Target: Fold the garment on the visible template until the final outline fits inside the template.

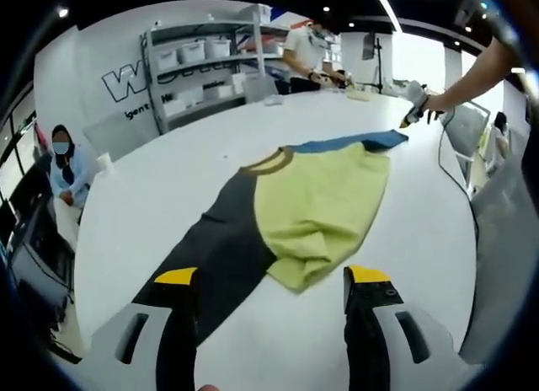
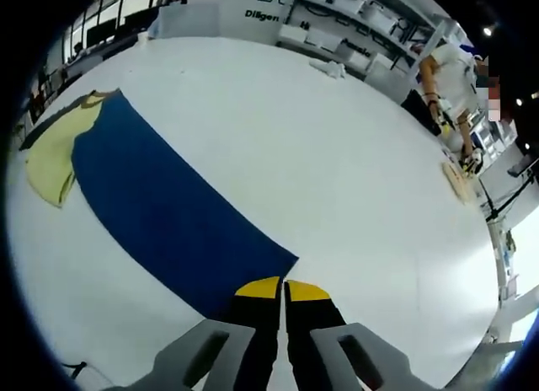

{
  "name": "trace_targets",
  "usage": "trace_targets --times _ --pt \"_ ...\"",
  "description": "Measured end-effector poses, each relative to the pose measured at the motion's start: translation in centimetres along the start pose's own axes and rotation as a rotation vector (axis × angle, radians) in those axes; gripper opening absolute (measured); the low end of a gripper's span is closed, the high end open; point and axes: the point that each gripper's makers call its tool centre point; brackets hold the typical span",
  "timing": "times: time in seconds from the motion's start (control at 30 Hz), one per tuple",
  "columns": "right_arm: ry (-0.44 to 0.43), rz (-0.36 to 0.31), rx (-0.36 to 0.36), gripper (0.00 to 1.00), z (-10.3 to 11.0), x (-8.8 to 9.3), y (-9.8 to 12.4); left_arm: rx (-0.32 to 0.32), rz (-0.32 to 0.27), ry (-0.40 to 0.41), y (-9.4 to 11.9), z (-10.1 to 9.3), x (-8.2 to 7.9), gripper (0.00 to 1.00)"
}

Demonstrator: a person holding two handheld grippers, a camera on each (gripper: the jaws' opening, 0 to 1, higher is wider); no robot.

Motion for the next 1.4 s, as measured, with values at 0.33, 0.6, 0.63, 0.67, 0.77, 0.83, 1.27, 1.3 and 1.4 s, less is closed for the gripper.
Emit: trace_targets --times 0.33,0.6,0.63,0.67,0.77,0.83,1.27,1.3,1.4 --pt "0.039 -0.124 -0.060 0.11 2.1 -3.4 0.9 0.041 0.021 -0.022 -0.8 -1.2 0.4 0.67" --pt "0.102 -0.194 -0.124 0.16 4.9 -4.9 1.8 0.085 0.042 -0.036 -1.6 -2.6 0.9 0.61" --pt "0.107 -0.199 -0.131 0.16 5.2 -4.9 1.9 0.089 0.045 -0.036 -1.7 -2.7 0.9 0.60" --pt "0.120 -0.208 -0.150 0.17 5.8 -5.0 2.1 0.097 0.049 -0.038 -1.8 -2.9 1.0 0.59" --pt "0.147 -0.227 -0.184 0.19 6.9 -5.2 2.4 0.109 0.055 -0.046 -2.0 -3.3 1.2 0.56" --pt "0.154 -0.235 -0.200 0.20 7.7 -5.4 2.7 0.115 0.058 -0.048 -2.0 -3.4 1.3 0.55" --pt "0.236 -0.321 -0.361 0.36 13.7 -7.4 4.6 0.126 0.073 -0.051 -2.4 -3.6 1.8 0.49" --pt "0.251 -0.325 -0.373 0.37 14.1 -7.5 4.7 0.127 0.073 -0.052 -2.4 -3.7 1.8 0.50" --pt "0.274 -0.336 -0.417 0.39 15.9 -7.6 5.1 0.128 0.074 -0.054 -2.5 -3.8 1.8 0.49"
Point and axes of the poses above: the point that each gripper's makers call its tool centre point, and the gripper's own axes: y roughly backward along the fingers, z roughly to its left, x roughly out of its underside, and after that the axes turned 1 degree about -x, right-handed
